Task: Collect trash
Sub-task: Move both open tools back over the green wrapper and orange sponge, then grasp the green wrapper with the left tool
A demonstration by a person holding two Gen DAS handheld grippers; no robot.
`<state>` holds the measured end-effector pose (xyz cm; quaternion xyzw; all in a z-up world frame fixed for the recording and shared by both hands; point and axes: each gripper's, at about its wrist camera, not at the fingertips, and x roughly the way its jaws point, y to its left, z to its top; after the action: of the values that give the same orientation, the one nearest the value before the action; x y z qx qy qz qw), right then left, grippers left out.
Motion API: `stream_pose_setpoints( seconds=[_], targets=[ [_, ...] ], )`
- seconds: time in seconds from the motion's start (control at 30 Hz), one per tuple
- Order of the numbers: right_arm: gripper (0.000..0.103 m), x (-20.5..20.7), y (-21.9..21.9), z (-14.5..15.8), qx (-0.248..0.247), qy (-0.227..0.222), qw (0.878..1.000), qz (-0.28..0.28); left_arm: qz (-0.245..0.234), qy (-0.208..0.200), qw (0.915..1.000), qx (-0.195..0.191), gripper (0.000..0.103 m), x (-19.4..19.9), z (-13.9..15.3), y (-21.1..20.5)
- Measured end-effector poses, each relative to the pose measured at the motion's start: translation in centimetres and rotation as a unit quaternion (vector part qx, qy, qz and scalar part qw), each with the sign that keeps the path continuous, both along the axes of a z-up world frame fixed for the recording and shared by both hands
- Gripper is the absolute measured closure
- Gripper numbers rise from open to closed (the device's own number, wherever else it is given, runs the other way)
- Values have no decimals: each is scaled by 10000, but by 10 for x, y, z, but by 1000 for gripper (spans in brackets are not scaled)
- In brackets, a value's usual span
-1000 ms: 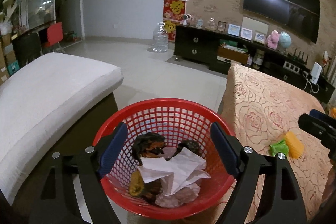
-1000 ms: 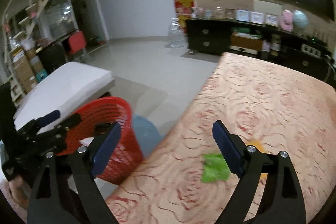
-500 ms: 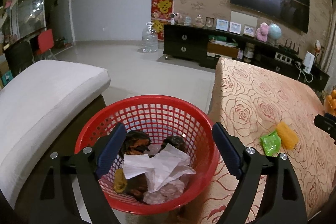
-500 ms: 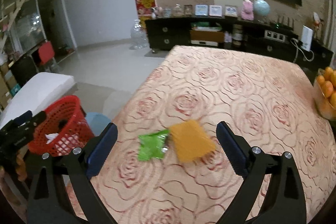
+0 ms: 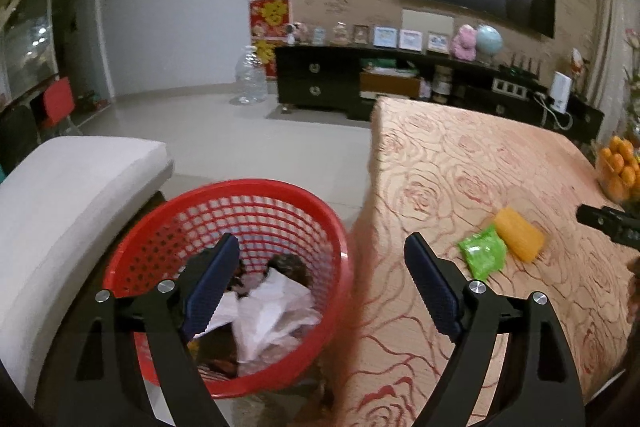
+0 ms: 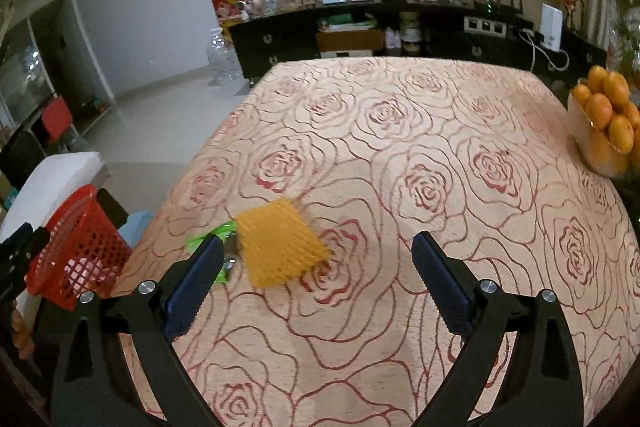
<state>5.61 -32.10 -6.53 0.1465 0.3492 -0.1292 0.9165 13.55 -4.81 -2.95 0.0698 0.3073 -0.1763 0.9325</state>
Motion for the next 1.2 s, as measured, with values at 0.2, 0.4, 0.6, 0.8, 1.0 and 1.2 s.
stream_pose_setpoints(
  seconds=[0.2, 0.4, 0.6, 0.8, 1.0, 1.2],
  targets=[
    [11, 0, -15, -4, 221, 29, 9997, -78, -409, 376, 9984, 100, 22, 4, -15, -30],
    [11, -3, -20, -2, 363, -26, 9993, -50, -1002, 750, 9918, 275, 22, 6, -27, -80],
    [11, -6, -25, -3, 462, -24, 9989, -96, -1470, 1037, 9824, 493, 22, 6, -45, -134],
    [11, -10, -32, -6, 519, 29, 9984, -224, -1513, 1356, 9771, 628, 22, 23, -72, -165],
    [11, -8, -30, -11, 456, 108, 9987, -203, -1512, 1443, 9766, 510, 25, 30, -80, -174],
    [11, 3, -20, -16, 358, 155, 9992, -23, -1450, 1511, 9766, 498, 55, 35, -89, -173]
  ],
)
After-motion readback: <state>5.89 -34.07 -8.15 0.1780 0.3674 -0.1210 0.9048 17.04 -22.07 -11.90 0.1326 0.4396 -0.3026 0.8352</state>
